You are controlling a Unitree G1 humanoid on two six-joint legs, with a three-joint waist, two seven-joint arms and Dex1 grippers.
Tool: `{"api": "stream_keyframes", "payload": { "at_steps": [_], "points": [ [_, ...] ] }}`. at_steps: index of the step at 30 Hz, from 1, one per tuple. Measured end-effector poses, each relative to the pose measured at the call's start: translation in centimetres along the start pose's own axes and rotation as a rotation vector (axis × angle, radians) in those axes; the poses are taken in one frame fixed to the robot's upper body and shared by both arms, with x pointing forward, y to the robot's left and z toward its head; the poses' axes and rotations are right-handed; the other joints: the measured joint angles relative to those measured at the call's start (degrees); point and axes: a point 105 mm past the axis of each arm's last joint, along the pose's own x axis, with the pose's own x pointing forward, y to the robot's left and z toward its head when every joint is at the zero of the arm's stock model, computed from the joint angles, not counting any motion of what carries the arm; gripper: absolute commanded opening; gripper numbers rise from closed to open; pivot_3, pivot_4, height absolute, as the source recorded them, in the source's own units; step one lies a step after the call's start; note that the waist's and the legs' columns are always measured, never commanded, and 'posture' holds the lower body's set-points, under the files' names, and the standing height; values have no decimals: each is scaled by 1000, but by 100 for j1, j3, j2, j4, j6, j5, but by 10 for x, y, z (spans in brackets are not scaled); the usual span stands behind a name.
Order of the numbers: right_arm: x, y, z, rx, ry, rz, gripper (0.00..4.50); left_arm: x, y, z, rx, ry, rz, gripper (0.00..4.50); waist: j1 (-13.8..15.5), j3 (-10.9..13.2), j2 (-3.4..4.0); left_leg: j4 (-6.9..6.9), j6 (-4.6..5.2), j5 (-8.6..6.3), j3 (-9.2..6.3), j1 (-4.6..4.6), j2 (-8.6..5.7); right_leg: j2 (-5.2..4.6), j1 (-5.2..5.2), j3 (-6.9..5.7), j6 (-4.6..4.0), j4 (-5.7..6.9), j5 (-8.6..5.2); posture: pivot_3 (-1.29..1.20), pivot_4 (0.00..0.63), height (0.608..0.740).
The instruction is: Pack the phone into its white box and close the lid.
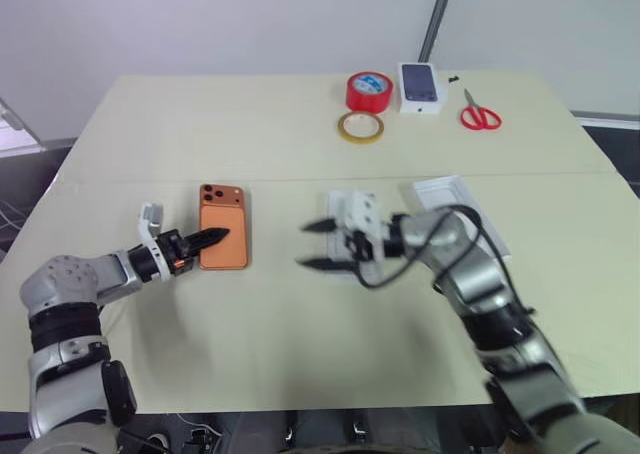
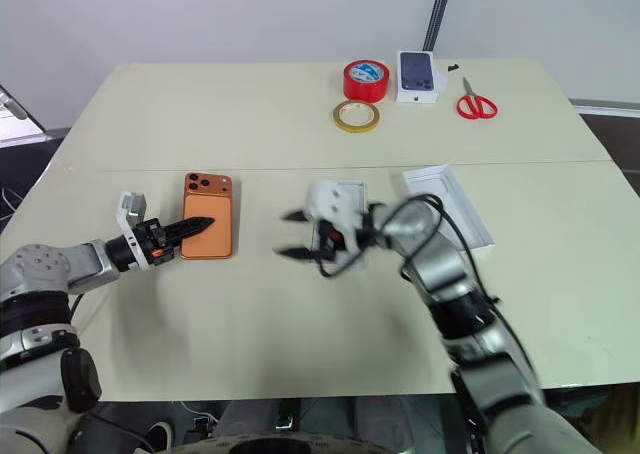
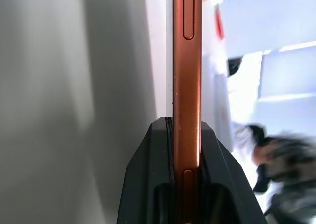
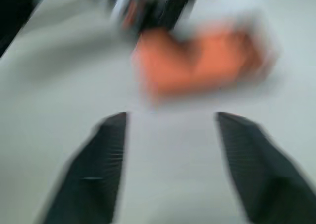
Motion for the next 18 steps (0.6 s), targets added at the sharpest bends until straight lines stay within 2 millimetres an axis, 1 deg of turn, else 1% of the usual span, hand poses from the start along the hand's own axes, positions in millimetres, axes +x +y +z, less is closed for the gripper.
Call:
{"api": "stream_keyframes", "payload": {
  "at_steps": [1,3,5,6,9,11,14,16,18],
  "points": [
    [-6,5,-3,-22,18,11,2937,1,-2,-2,-8,1,-9,0,-9,2,0,-1,0,0,0,-1,0,1,-2,0,0,0,0,0,150,740],
    [-14,12,0,-89,34,32,2937,8,-6,-11,-19,31,-35,0,-10,2,-2,-3,-6,3,-1,2,2,2,-2,0,0,3,0,0,150,740],
    [-20,16,0,-135,45,29,2937,14,-8,-19,-26,49,-50,0,6,3,-3,-3,-10,6,-1,8,3,2,4,0,0,4,0,0,150,740],
    [-22,17,-4,-142,56,17,2937,16,-9,-21,-22,56,-48,0,7,3,-6,-2,-11,7,-1,13,3,2,9,0,0,4,0,0,150,740],
    [-24,11,-11,-181,87,-33,2937,20,-10,-23,-12,59,-40,0,9,3,-5,-1,-12,8,-1,13,3,2,9,0,0,5,0,0,150,740],
    [-26,4,-20,-210,134,-80,2937,24,-12,-24,-5,60,-45,0,23,3,-6,-1,-13,8,-1,13,2,2,9,0,0,3,0,0,150,740],
    [-26,-3,-30,-196,157,-127,2937,28,-14,-25,0,60,-43,0,31,4,-7,0,-39,23,-1,11,2,2,9,0,0,2,0,0,150,740],
    [-26,-5,-33,-200,167,-139,2427,31,-15,-25,1,62,-42,0,32,4,-7,0,-41,24,-1,11,2,2,9,0,0,2,0,0,150,740],
    [-26,-4,-36,-200,171,-144,1661,34,-15,-26,0,63,-44,0,29,4,-7,0,-41,24,-1,11,2,2,10,-1,0,2,0,0,150,740]
  ]
}}
